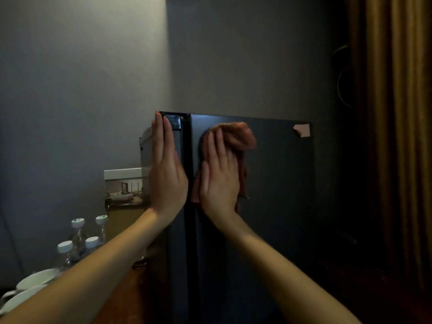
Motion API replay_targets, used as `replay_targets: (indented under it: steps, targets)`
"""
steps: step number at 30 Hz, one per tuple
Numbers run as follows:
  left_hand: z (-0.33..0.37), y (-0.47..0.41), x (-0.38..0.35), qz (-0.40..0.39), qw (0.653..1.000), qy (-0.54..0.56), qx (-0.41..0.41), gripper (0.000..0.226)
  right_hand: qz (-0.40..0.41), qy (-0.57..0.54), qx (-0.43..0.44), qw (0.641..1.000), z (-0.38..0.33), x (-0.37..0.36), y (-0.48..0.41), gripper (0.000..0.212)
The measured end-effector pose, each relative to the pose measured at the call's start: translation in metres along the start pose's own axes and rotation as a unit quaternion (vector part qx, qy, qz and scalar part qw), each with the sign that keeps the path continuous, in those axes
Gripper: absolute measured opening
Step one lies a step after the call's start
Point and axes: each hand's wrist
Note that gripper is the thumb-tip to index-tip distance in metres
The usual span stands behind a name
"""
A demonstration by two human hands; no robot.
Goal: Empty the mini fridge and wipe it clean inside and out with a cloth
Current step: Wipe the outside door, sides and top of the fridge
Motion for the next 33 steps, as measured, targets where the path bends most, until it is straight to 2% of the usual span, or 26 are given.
replay_targets:
  steps: [3,7,9,11,13,18,22,25,28,31,33]
  targets:
    - [0.0,0.0,0.002,-0.006,1.0,0.003,0.005,0.053,-0.037,0.01,0.054,0.998,0.003,0.007,0.006,0.05]
    - [0.003,0.0,0.004,-0.014,1.0,-0.001,0.004,0.054,-0.041,0.065,0.087,0.993,0.019,0.036,0.011,0.039]
    - [0.004,0.001,0.004,-0.017,1.0,-0.006,0.006,0.055,-0.044,0.012,0.082,0.996,0.019,0.059,0.012,0.03]
    - [0.004,0.001,0.005,-0.02,1.0,-0.011,0.007,0.056,-0.089,-0.065,0.062,0.992,0.014,0.082,0.011,0.028]
    - [0.005,0.001,0.005,-0.02,1.0,-0.014,0.014,0.059,-0.122,-0.086,0.047,0.988,0.005,0.093,0.008,0.03]
    - [0.008,0.001,0.006,-0.02,0.999,-0.021,0.014,0.063,-0.024,-0.095,-0.066,0.993,0.002,0.083,-0.023,0.031]
    - [0.008,0.0,0.007,-0.02,0.999,-0.024,0.01,0.062,0.107,-0.102,-0.069,0.987,0.0,0.06,-0.057,0.02]
    - [0.009,0.0,0.008,-0.022,0.999,-0.025,0.009,0.058,0.097,-0.135,-0.055,0.984,-0.005,0.028,-0.052,0.018]
    - [0.008,-0.001,0.007,-0.021,1.0,-0.019,0.008,0.057,0.081,-0.101,-0.041,0.991,0.001,0.009,-0.036,0.027]
    - [0.006,0.0,0.007,-0.015,1.0,-0.015,0.005,0.057,0.092,-0.068,-0.062,0.992,0.008,0.006,-0.03,0.033]
    - [0.009,0.0,0.008,-0.011,1.0,-0.01,0.002,0.057,0.095,-0.099,-0.085,0.987,0.008,0.006,-0.032,0.036]
Point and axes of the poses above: each hand's wrist, its own y-axis away from the middle knuckle, its own x-axis out of the back of the hand, z = x × y, and after that the axes turned 8 degrees about -z, right-handed
